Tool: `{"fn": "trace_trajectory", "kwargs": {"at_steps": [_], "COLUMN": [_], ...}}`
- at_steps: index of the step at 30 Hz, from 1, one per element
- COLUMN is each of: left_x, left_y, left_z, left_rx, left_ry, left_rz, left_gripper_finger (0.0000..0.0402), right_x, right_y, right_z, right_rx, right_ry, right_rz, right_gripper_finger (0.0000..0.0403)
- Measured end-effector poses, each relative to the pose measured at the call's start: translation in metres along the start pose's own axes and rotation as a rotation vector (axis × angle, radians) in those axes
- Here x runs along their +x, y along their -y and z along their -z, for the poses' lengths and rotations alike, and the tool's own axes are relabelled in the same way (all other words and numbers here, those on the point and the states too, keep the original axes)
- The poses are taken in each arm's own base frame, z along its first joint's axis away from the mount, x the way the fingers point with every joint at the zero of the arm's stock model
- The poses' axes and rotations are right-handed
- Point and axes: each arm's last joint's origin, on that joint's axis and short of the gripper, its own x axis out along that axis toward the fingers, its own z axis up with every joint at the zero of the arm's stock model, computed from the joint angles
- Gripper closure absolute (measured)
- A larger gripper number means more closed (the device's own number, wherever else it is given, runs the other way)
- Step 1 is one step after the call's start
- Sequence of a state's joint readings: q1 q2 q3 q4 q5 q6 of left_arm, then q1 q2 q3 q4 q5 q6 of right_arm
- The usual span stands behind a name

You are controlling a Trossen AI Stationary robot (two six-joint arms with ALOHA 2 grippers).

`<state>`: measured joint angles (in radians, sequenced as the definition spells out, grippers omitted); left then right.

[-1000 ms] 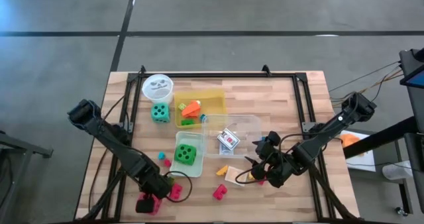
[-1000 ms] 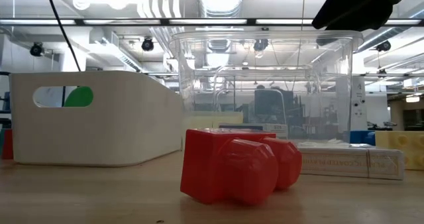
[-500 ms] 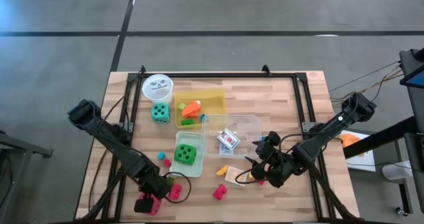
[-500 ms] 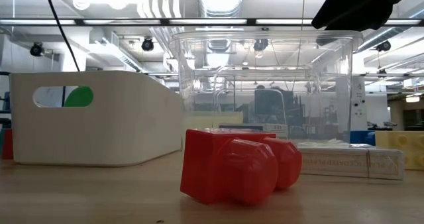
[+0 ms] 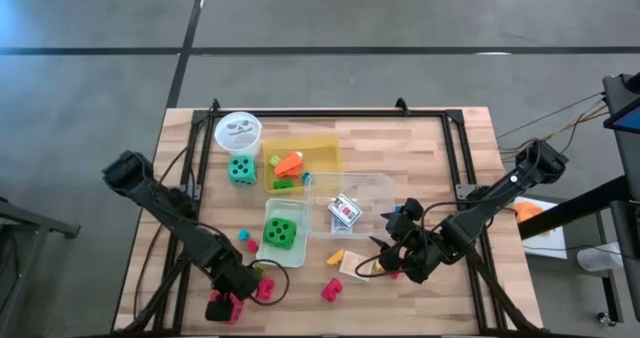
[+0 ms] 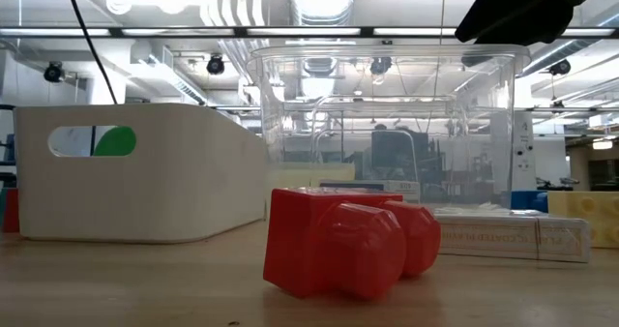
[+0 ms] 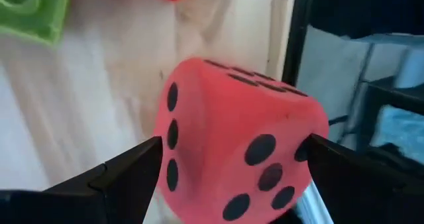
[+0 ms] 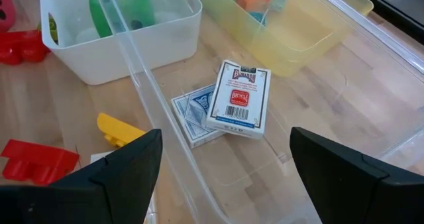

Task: Pick & Place Toys
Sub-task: Put the red dice into the white bin

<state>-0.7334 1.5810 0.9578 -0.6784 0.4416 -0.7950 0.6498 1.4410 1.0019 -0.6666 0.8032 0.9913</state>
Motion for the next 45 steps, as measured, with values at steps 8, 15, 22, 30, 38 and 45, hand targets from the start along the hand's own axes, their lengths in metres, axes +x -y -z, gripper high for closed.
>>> {"fn": "trace_trajectory", "kwargs": {"at_steps": [8, 15, 22, 30, 38, 45], "left_x": [0.0076, 0.0084, 0.0087, 0.0098, 0.0099, 0.0105], "left_y": [-0.0034, -0.0024, -0.0017, 0.0013, 0.0020, 0.0047], "left_z": [-0.0002, 0.0010, -0.0004, -0.0007, -0.0011, -0.0028], "left_rx": [-0.043, -0.037, -0.009, 0.070, 0.067, 0.091], "left_ry": [0.017, 0.022, 0.047, 0.083, 0.085, 0.089], "left_rz": [0.056, 0.047, 0.044, 0.037, 0.046, 0.082], "left_gripper_finger": [0.0045, 0.0045, 0.0045, 0.0080, 0.0238, 0.0247], "right_x": [0.0000, 0.0000, 0.0000, 0.0000, 0.0000, 0.0001], "right_y": [0.0000, 0.0000, 0.0000, 0.0000, 0.0000, 0.0001], "right_z": [0.0000, 0.0000, 0.0000, 0.0000, 0.0000, -0.0001], "right_rx": [0.000, 0.000, 0.000, 0.000, 0.000, 0.000], "right_ry": [0.000, 0.000, 0.000, 0.000, 0.000, 0.000], "right_rz": [0.000, 0.000, 0.000, 0.000, 0.000, 0.001], "right_gripper_finger": [0.0078, 0.0078, 0.0078, 0.0078, 0.0078, 0.0078]}}
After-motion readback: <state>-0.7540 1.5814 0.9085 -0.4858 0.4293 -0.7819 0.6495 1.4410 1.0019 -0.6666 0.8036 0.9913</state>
